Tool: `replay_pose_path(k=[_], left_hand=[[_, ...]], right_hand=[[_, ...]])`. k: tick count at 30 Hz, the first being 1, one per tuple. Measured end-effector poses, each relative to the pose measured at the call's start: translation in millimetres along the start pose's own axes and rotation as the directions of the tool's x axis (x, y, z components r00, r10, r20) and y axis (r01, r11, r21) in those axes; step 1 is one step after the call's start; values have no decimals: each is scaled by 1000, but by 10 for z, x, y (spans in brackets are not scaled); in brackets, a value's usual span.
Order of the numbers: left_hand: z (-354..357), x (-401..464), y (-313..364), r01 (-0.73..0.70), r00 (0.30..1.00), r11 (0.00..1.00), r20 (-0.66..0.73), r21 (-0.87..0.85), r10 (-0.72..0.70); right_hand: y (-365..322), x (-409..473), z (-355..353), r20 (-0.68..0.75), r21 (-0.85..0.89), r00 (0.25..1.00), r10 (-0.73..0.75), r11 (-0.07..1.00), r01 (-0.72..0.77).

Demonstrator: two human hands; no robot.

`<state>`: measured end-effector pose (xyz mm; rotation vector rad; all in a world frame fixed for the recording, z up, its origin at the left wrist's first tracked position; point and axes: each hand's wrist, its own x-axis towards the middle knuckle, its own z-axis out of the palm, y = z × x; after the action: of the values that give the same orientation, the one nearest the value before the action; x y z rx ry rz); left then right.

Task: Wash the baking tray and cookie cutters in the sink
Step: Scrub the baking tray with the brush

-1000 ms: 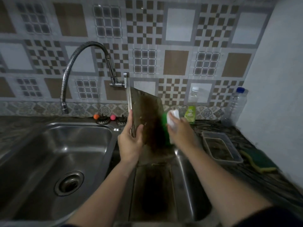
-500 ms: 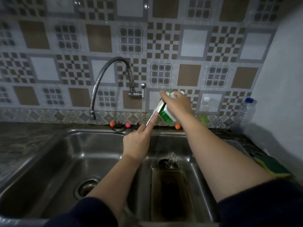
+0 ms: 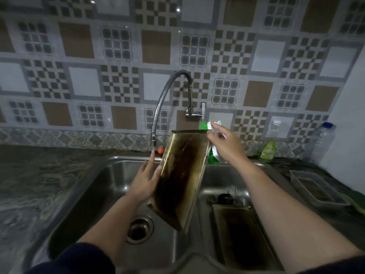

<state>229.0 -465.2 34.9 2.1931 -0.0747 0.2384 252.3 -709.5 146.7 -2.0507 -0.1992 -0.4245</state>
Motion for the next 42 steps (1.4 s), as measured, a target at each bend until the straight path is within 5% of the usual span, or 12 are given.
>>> replay_pose_path(k=[3, 6, 11, 14, 22, 34, 42], left_hand=[[-80, -122, -220, 32, 991, 984, 132, -176, -9], [-98, -180, -357, 9, 989, 987, 150, -162, 16], [-165, -195, -658, 86, 996, 984, 27, -156, -83], [-238, -201, -938, 222, 975, 975, 28, -10, -222], [-6, -127, -1497, 480, 826, 784, 100, 394, -555], [262, -166, -1724, 617, 627, 652, 226, 441, -745], [152, -144, -1593, 525, 698, 651, 160, 548, -698]], right_hand=[[82, -72, 224, 28, 55, 999, 44, 997, -45], [160, -128, 397, 10, 64, 995, 96, 993, -97], [373, -144, 571, 22, -123, 991, 135, 984, -132], [578, -225, 662, 1, -285, 988, 157, 947, -151], [973, -572, 788, 16, -440, 974, 225, 877, -195], [1190, -732, 824, 7, -452, 974, 226, 870, -198], [1149, -766, 746, 8, -438, 971, 241, 874, -213]])
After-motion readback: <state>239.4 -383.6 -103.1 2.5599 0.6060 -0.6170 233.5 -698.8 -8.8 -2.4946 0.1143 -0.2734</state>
